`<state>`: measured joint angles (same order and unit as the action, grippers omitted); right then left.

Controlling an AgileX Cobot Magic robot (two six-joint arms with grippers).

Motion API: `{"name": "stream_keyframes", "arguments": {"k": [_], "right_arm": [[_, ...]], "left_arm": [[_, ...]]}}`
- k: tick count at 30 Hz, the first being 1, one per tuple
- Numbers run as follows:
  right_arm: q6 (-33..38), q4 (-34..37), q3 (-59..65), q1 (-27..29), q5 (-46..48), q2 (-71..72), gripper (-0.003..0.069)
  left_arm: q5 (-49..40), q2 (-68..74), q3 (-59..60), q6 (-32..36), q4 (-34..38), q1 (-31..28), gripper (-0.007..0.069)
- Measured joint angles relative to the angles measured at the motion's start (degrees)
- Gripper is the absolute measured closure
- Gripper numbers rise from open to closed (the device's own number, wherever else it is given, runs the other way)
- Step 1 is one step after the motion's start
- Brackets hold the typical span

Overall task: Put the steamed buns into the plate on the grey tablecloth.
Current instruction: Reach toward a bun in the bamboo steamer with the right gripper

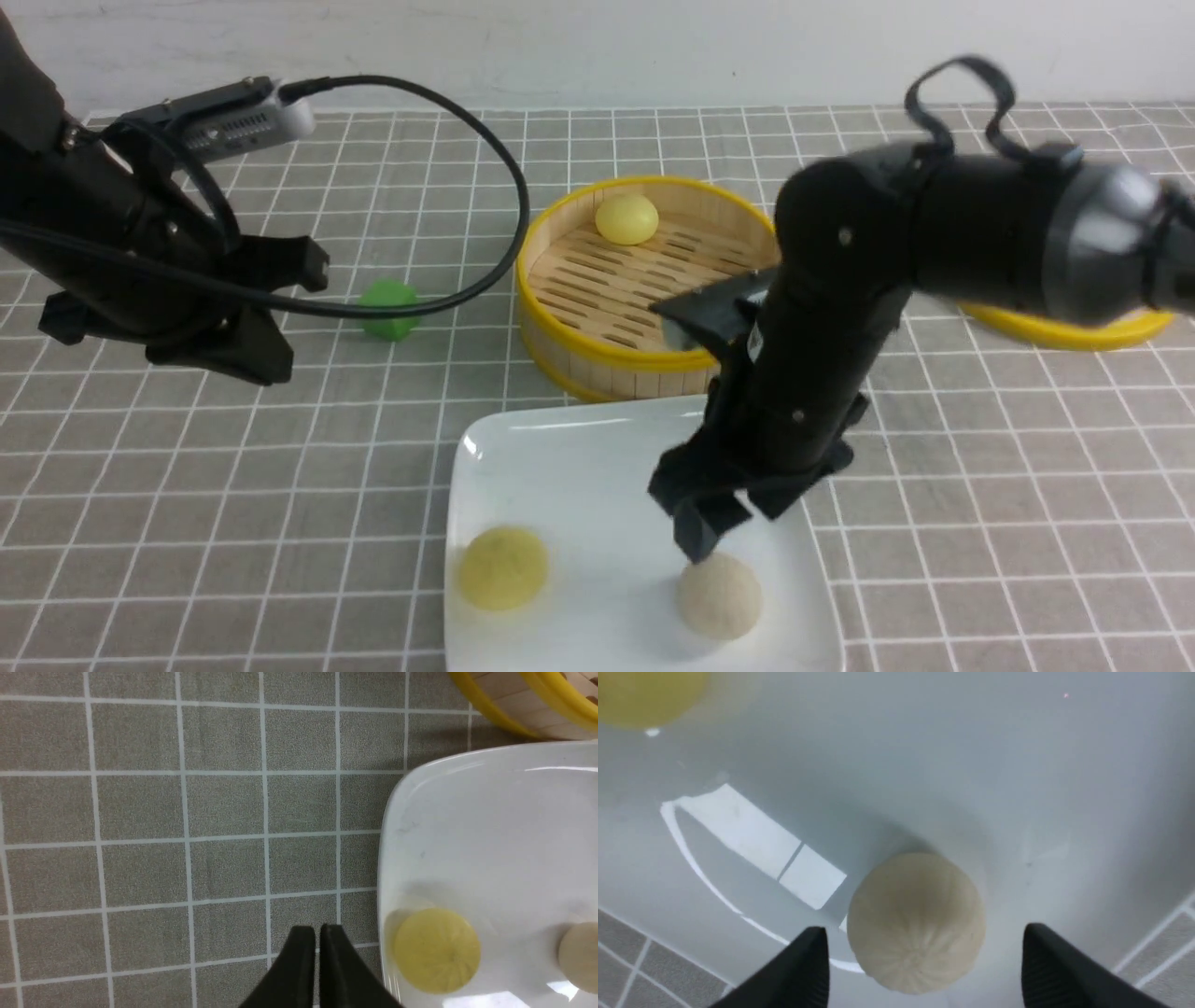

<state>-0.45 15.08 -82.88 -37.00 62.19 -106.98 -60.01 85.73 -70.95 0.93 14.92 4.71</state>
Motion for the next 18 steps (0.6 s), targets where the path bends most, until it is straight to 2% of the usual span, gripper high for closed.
{"name": "stream_keyframes", "arguments": {"k": [8,12,18], "right_arm": [[0.5,-4.5,-23.9,8.9,2.9,-6.9,0.0096],[3.6,-5.2,-35.2,9.8,1.0,-15.5,0.0096],[5.2,-7.8,-50.8,9.8,-6.8,-28.8,0.0096]], "left_arm": [[0.0,0.0,0.0,0.0,0.6,0.0,0.0581],[-0.3,0.0,0.0,0.0,0.6,0.0,0.0581],[-1.1,0.0,0.0,0.0,0.6,0.0,0.0578]]}}
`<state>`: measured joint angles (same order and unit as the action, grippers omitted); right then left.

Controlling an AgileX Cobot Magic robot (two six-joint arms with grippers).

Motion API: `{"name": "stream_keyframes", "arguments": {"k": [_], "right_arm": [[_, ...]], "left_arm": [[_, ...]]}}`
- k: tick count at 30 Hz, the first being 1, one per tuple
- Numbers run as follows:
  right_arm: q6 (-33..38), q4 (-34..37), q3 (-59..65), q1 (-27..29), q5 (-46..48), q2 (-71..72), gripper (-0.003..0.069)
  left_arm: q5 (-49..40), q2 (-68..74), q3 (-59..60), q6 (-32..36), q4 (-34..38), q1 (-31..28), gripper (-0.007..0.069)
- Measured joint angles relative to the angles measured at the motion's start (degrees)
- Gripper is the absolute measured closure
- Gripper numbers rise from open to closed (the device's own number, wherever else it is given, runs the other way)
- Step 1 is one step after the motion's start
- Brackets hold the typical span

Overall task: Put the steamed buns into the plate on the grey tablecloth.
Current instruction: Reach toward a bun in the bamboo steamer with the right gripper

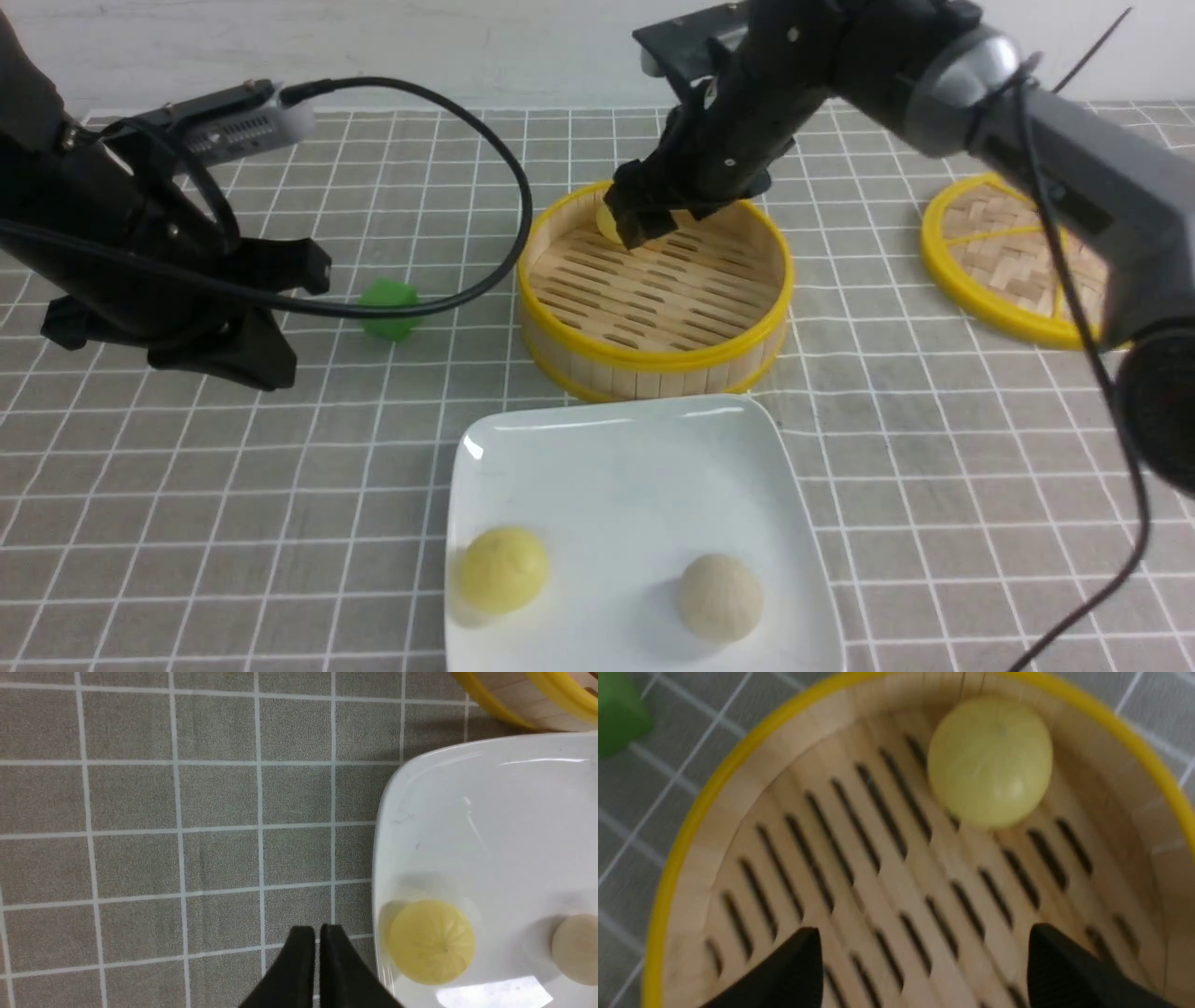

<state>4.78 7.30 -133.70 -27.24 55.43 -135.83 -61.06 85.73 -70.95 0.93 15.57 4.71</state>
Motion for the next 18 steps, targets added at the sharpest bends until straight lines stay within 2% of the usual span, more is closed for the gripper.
{"name": "stream_keyframes", "arguments": {"k": [5,15,18], "right_arm": [[0.0,-2.8,-6.3,0.0,-3.8,-6.2,0.0109],[0.8,-2.6,-6.9,0.4,-4.6,-7.9,0.0128],[1.8,-2.4,-7.0,0.4,-2.3,-7.7,0.0174]], "left_arm": [[0.0,0.0,0.0,-0.1,0.0,0.0,0.0573],[-0.1,0.0,0.0,-0.2,0.0,0.0,0.0571],[-0.2,0.0,0.0,-0.2,0.0,0.0,0.0566]]}}
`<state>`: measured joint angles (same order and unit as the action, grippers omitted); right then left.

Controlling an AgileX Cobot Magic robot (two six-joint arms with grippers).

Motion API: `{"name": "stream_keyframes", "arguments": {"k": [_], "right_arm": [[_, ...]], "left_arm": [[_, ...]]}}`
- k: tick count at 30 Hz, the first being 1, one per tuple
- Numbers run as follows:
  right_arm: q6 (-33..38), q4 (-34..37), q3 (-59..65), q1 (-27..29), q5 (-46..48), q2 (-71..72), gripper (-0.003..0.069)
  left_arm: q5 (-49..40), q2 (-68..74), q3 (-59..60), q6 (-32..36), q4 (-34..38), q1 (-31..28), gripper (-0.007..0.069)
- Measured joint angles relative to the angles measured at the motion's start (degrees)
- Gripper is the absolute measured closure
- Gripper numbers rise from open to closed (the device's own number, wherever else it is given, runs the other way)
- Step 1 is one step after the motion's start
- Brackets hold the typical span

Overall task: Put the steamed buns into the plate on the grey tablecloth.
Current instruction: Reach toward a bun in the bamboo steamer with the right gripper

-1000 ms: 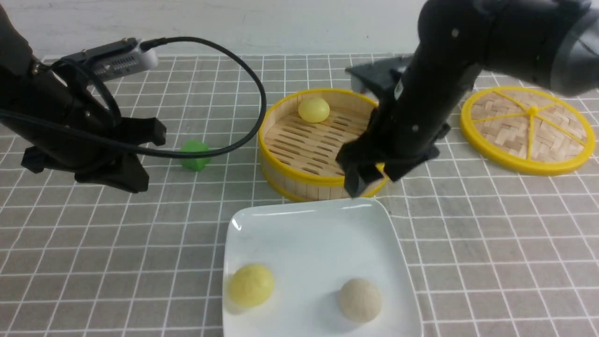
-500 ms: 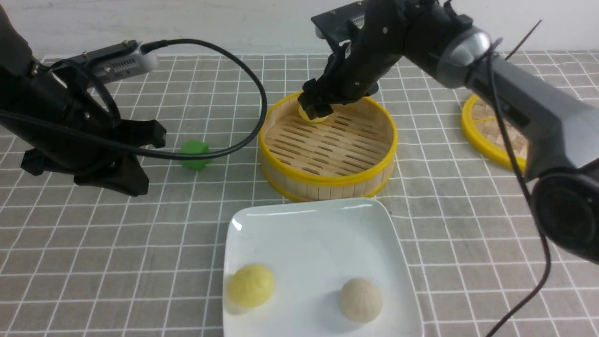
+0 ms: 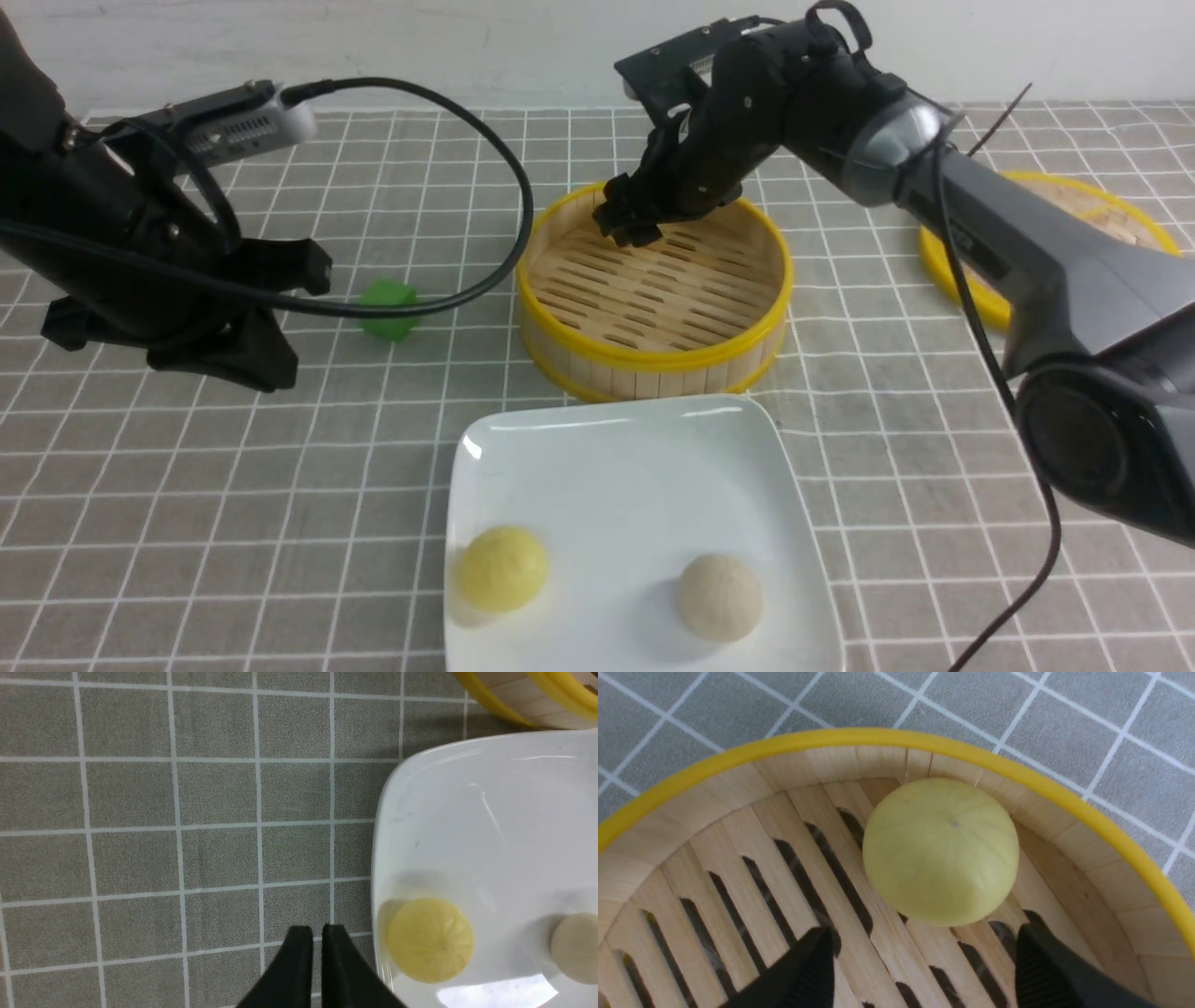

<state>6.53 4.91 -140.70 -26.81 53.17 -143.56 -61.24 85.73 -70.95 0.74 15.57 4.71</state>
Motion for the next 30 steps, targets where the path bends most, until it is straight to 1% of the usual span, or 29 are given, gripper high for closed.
{"name": "stream_keyframes", "arguments": {"k": [1,2,5,6,7,8,10,11,13,16,19,22,24,25,26,27,28,30], "right_arm": [[0.0,0.0,0.0,0.0,0.2,0.0,0.0179],[1.3,0.1,0.0,0.0,2.5,0.4,0.0244],[3.4,0.1,0.0,0.1,5.4,1.7,0.0365],[4.9,0.4,-0.1,0.3,7.4,2.5,0.0449],[6.1,1.0,-0.5,0.6,9.0,3.4,0.0555],[7.0,1.8,-0.9,1.0,10.2,3.8,0.0605],[9.6,5.2,-1.7,2.3,12.5,4.7,0.0664],[10.4,7.4,-2.1,3.2,13.0,4.9,0.0671],[14.0,14.4,-2.5,6.3,13.6,5.1,0.0675],[19.1,26.7,-2.5,10.7,13.1,4.2,0.0675],[24.0,34.4,-2.5,13.3,10.2,2.4,0.0673],[28.7,37.4,-2.5,13.7,6.3,0.1,0.0654],[30.5,38.1,-2.5,13.2,4.1,-1.3,0.0616],[31.1,38.2,-2.5,12.9,3.2,-2.0,0.0586],[31.7,38.7,-2.5,12.8,2.4,-2.6,0.0550],[32.2,39.3,-2.5,12.7,1.4,-3.2,0.0491],[32.4,39.4,-2.5,12.7,1.0,-3.7,0.0466],[32.5,39.6,-2.5,12.7,0.0,-4.8,0.0383]], "left_arm": [[0.0,0.0,0.0,0.0,0.0,0.0,0.0566],[0.0,0.0,0.0,0.0,0.0,0.0,0.0564],[0.0,0.0,0.0,0.0,0.0,0.0,0.0564],[0.0,0.0,0.0,0.0,0.0,0.0,0.0564],[0.0,0.0,0.0,0.0,0.0,0.0,0.0564],[0.0,0.0,0.0,0.0,0.0,0.0,0.0564],[0.0,0.0,0.0,0.0,0.0,0.0,0.0563],[0.0,0.0,0.0,0.0,0.0,0.0,0.0563],[-0.1,0.0,0.0,0.0,0.0,0.0,0.0563],[-0.4,0.0,0.0,0.0,0.0,0.0,0.0563],[-0.5,0.0,0.0,0.0,0.0,0.0,0.0560],[-0.5,0.0,0.0,0.0,0.0,0.0,0.0557],[-0.5,0.0,0.0,0.0,0.0,0.0,0.0555],[-0.5,0.0,0.0,0.0,0.0,0.0,0.0554],[-0.5,0.0,0.0,0.0,0.0,0.0,0.0553],[-0.5,0.0,0.0,0.0,0.0,0.0,0.0552],[-0.5,0.0,0.0,0.0,0.0,0.0,0.0552],[-0.5,0.0,0.0,0.0,0.0,0.0,0.0552]]}}
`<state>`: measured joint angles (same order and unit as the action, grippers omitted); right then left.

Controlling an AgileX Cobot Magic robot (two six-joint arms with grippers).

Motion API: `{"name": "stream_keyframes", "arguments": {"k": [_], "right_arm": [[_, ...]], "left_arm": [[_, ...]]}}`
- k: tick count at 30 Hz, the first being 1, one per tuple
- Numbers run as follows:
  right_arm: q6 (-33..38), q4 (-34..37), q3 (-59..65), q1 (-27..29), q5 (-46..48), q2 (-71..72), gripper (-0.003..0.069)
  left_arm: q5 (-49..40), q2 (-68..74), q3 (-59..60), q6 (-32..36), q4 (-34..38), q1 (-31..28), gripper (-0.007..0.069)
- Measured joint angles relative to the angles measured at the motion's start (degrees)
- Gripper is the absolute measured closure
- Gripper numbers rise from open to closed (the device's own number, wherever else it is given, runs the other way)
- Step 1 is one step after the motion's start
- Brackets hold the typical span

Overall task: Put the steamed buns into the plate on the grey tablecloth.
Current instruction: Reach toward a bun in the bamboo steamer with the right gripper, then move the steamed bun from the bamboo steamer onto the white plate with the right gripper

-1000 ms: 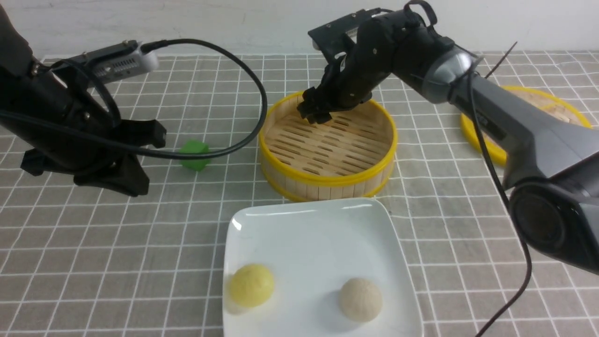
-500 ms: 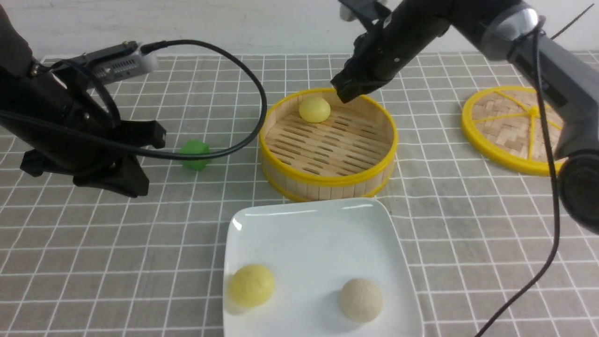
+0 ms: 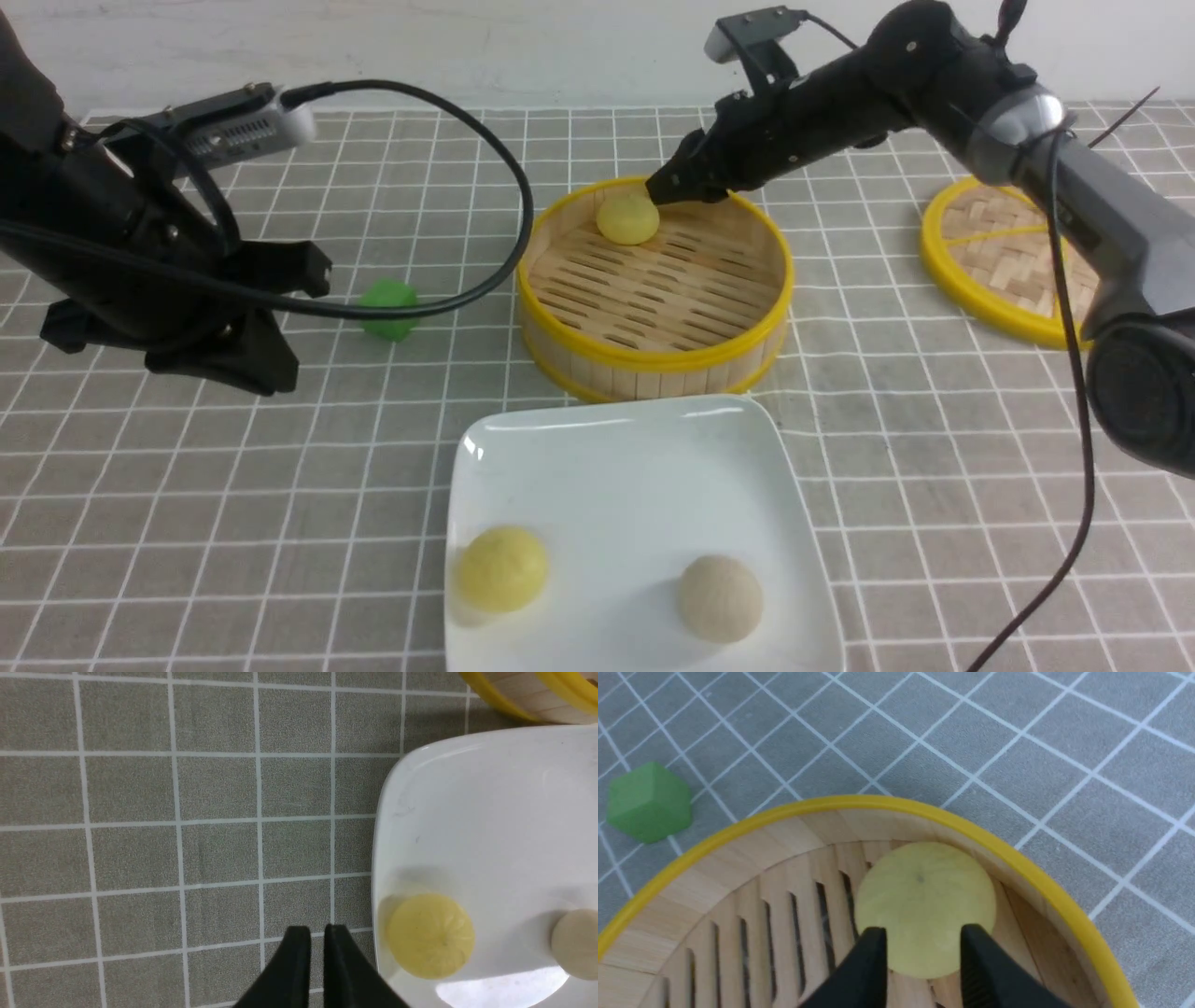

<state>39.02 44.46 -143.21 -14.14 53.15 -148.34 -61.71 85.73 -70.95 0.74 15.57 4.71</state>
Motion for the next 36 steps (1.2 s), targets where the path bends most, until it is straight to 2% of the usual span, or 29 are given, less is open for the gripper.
{"name": "stream_keyframes", "arguments": {"k": [2,5,8,14,19,23,25,30,34,36], "right_arm": [[0.1,0.0,0.0,0.0,-0.7,-1.0,0.0312],[0.3,0.1,0.0,-0.1,-1.4,-2.0,0.0258],[1.0,0.1,0.0,-1.0,-2.9,-2.7,0.0237],[1.7,0.1,0.0,-2.3,-5.0,-3.5,0.0249],[2.6,0.1,0.0,-2.2,-5.1,-4.1,0.0330],[2.7,0.3,0.0,-2.0,-4.9,-4.1,0.0547],[2.7,0.3,0.0,-1.5,-3.9,-3.6,0.0631],[2.1,-0.2,-1.1,0.4,2.9,-1.6,0.0647],[-2.1,-2.5,-4.4,3.1,14.4,3.8,0.0645],[-5.6,-5.5,-6.2,3.5,17.1,7.1,0.0642]], "left_arm": [[0.0,0.0,0.0,0.0,0.0,0.0,0.0550],[0.1,0.0,0.0,0.0,0.0,0.0,0.0550],[0.1,0.0,0.0,0.0,0.0,0.0,0.0547],[0.1,0.0,0.0,0.0,-0.1,0.0,0.0539],[0.2,0.0,0.0,0.0,-0.1,0.0,0.0536],[0.2,0.0,0.0,0.0,-0.1,0.0,0.0533],[0.2,0.0,0.0,0.0,-0.1,0.0,0.0531],[0.2,0.0,0.0,0.0,-0.2,0.0,0.0529],[0.2,0.0,0.0,0.0,-0.2,0.0,0.0530],[0.3,0.0,0.0,0.0,-0.2,0.0,0.0528]]}}
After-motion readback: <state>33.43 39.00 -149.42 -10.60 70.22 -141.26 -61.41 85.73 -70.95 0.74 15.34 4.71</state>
